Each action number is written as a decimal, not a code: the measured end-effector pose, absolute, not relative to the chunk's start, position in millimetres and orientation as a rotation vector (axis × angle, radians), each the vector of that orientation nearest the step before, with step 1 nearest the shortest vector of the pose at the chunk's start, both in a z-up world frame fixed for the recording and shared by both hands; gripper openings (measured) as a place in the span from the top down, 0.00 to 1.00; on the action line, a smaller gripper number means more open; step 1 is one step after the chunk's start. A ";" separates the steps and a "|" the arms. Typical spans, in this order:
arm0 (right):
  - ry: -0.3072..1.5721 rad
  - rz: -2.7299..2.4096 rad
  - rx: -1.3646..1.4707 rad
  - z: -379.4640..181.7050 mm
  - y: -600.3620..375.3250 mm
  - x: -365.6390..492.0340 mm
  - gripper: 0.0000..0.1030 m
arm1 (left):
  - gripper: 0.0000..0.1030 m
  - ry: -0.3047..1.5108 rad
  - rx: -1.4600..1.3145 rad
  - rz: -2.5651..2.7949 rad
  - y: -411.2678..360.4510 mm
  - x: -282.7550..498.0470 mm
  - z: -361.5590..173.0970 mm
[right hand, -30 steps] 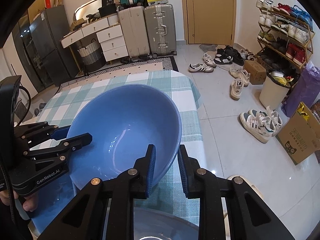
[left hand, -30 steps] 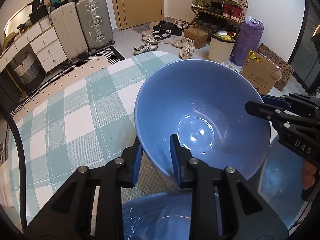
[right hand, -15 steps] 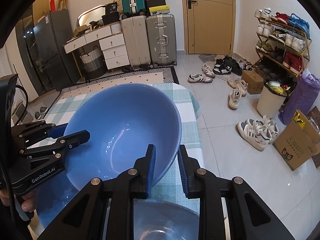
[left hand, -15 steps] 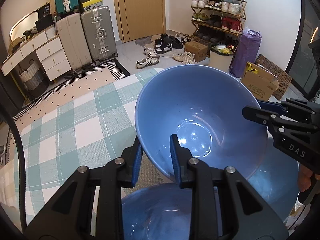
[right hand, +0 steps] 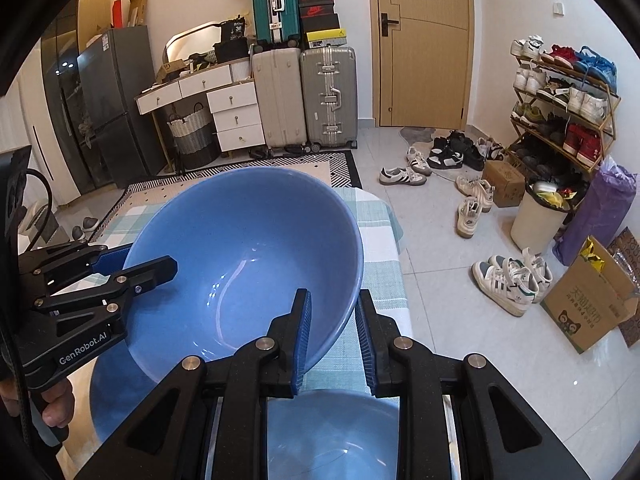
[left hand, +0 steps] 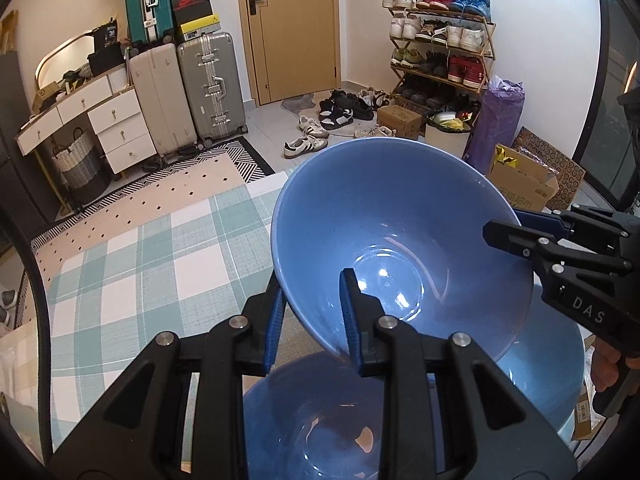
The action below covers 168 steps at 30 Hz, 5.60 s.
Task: Organize plates and bowls
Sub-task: 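Lift and carry the blue bowl with the left tool while the right tool carries its bowl, then lower the blue bowl with the left tool while the right tool lowers its bowl, then open the left tool off the bowl rim while the right tool releases its bowl, then move both tools back toward the rim of the lighter blue bowl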
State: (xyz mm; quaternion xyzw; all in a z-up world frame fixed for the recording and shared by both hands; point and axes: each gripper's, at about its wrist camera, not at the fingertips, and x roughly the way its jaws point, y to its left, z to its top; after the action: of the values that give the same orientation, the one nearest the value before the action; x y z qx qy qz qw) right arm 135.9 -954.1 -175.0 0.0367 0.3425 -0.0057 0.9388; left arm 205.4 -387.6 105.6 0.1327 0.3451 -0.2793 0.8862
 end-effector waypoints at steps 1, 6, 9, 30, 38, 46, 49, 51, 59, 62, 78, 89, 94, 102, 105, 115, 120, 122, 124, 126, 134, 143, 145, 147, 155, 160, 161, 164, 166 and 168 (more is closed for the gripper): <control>0.695 -0.011 0.074 -172.8 -952.2 133.3 0.78 | 0.77 0.712 0.276 -0.578 -385.9 201.2 108.5; 0.668 -0.006 0.061 -161.4 -943.2 117.7 0.78 | 0.77 0.691 0.267 -0.568 -377.7 179.8 124.0; 0.657 -0.003 0.060 -157.2 -941.3 111.3 0.78 | 0.77 0.680 0.267 -0.561 -372.0 166.4 133.0; 0.628 0.066 0.029 -150.4 -895.5 74.9 0.78 | 0.77 0.641 0.236 -0.475 -326.5 86.5 166.4; 0.643 0.087 0.028 -156.7 -885.4 68.6 0.78 | 0.77 0.664 0.227 -0.457 -310.5 78.3 153.5; 0.662 0.109 0.033 -167.2 -873.5 64.5 0.78 | 0.77 0.692 0.220 -0.446 -298.7 88.7 133.1; 0.670 0.113 0.036 -171.2 -871.5 64.1 0.78 | 0.77 0.697 0.221 -0.444 -295.5 91.6 126.0; 0.674 0.114 0.036 -173.8 -870.7 64.6 0.78 | 0.77 0.703 0.220 -0.444 -294.4 92.3 122.1; 0.692 0.120 0.029 -184.3 -866.8 65.4 0.78 | 0.77 0.715 0.225 -0.436 -290.7 97.6 106.7; 0.696 0.119 0.021 -187.9 -863.6 63.5 0.78 | 0.77 0.721 0.224 -0.433 -287.6 99.3 100.5; 0.728 0.123 0.026 -206.2 -859.9 55.8 0.77 | 0.77 0.762 0.223 -0.437 -278.9 102.1 71.9; 0.757 0.114 -0.002 -225.3 -852.6 55.8 0.77 | 0.77 0.780 0.264 -0.413 -281.2 106.3 48.6; 0.755 0.100 -0.035 -229.5 -847.1 55.9 0.77 | 0.77 0.778 0.281 -0.404 -282.2 109.0 41.5; 0.752 0.086 -0.074 -234.2 -839.1 57.9 0.76 | 0.77 0.772 0.309 -0.388 -286.0 112.3 35.3; 0.752 0.082 -0.085 -234.8 -836.3 58.5 0.75 | 0.76 0.772 0.317 -0.390 -286.7 113.1 33.6; 0.750 0.078 -0.113 -236.5 -834.8 62.9 0.74 | 0.73 0.794 0.329 -0.381 -286.9 116.0 26.4; 0.739 0.071 -0.131 -237.5 -833.7 63.9 0.74 | 0.72 0.801 0.328 -0.384 -285.3 118.0 24.1; 0.736 0.071 -0.129 -238.1 -834.1 64.2 0.74 | 0.72 0.812 0.319 -0.390 -284.3 120.4 22.4; 0.738 0.069 -0.128 -238.1 -835.1 65.7 0.74 | 0.72 0.824 0.307 -0.395 -283.1 123.5 20.8; 0.739 0.069 -0.128 -238.1 -835.2 67.1 0.74 | 0.71 0.831 0.299 -0.399 -281.9 125.9 19.4; 0.750 0.081 -0.123 -238.2 -837.7 70.0 0.72 | 0.69 0.856 0.249 -0.422 -273.5 130.9 17.7; 0.765 0.108 -0.096 -238.9 -841.2 67.8 0.51 | 0.41 0.858 0.199 -0.456 -269.5 126.6 24.4; 0.763 0.106 -0.094 -238.6 -841.6 66.8 0.49 | 0.30 0.848 0.195 -0.458 -270.2 125.6 27.3; 0.758 0.106 -0.084 -237.0 -844.0 64.7 0.37 | 0.26 0.842 0.184 -0.466 -269.4 121.9 31.0; 0.677 0.101 -0.027 -216.9 -860.7 43.8 0.08 | 0.22 0.827 0.181 -0.481 -274.6 109.7 40.8; 0.651 0.067 -0.024 -208.3 -874.3 33.5 0.04 | 0.22 0.827 0.190 -0.499 -282.8 102.3 43.4; 0.650 0.060 -0.019 -207.6 -877.9 31.1 0.04 | 0.22 0.830 0.192 -0.502 -284.4 100.8 43.7; 0.650 0.050 -0.002 -205.0 -887.0 24.9 0.03 | 0.16 0.830 0.193 -0.516 -288.7 94.9 45.5; 0.648 0.039 0.002 -203.6 -892.9 20.0 0.03 | 0.03 0.809 0.197 -0.514 -291.0 88.8 48.8; 0.644 0.026 0.005 -202.0 -898.6 14.5 0.03 | 0.02 0.788 0.199 -0.523 -293.6 82.0 53.2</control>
State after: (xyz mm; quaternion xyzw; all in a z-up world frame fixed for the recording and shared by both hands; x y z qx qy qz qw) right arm 14.5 -898.6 -202.0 0.0022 0.3165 0.0129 0.9485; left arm 82.0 -293.6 53.2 0.0955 0.3791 -0.2514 0.8854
